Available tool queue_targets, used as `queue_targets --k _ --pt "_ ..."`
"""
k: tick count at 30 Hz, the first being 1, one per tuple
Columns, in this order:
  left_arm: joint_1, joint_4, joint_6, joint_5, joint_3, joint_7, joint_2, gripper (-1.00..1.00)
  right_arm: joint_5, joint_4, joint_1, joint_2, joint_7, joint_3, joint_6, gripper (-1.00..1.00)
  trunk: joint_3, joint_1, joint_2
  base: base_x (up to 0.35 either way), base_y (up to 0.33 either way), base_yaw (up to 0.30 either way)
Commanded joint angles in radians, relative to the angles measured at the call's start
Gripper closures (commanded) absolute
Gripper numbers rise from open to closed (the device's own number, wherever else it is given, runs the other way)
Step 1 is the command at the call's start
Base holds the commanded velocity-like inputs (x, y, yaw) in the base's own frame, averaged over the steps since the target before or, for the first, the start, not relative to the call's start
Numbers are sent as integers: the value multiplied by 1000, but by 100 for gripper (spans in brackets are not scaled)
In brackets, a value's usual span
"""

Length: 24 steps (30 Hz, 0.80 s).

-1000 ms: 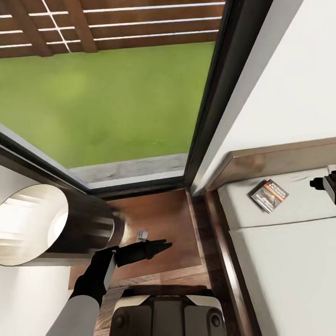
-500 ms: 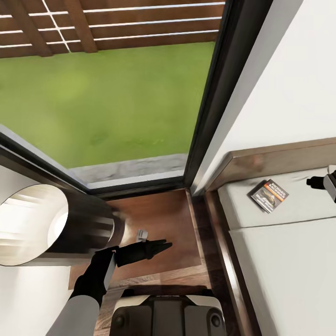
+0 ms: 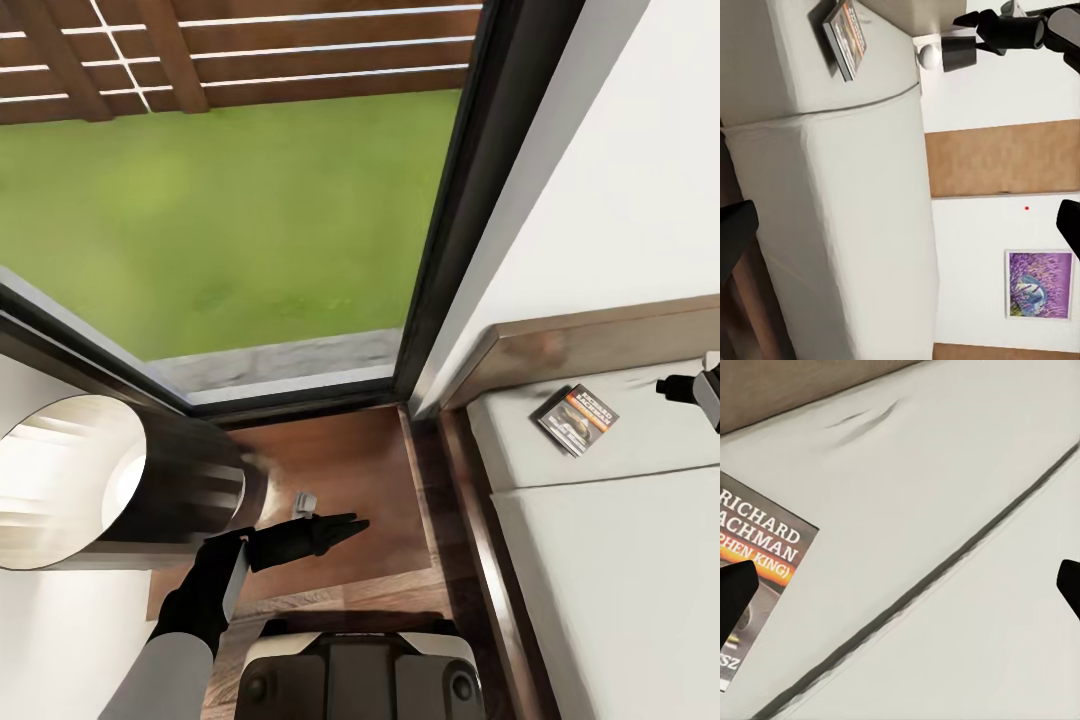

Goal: In the bedroom, move the book from the bed onto either nightstand, and place the two sandals side by side next to the bed.

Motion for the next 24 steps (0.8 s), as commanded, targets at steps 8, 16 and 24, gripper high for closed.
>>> queue_targets --k 8,16,24 --pt "-1 -1 11 -10 6 -8 -2 -100 10 -2 -1 1 3 -8 0 -100 -20 24 -44 0 0 0" --pt "-1 -1 11 -10 6 -8 -2 -100 11 -11 -1 1 3 -7 -1 -100 -45 54 -100 0 0 0" --pt "-1 0 11 -10 6 -8 -2 -100 12 -11 -1 -1 3 -4 -1 -100 -70 85 -156 0 0 0"
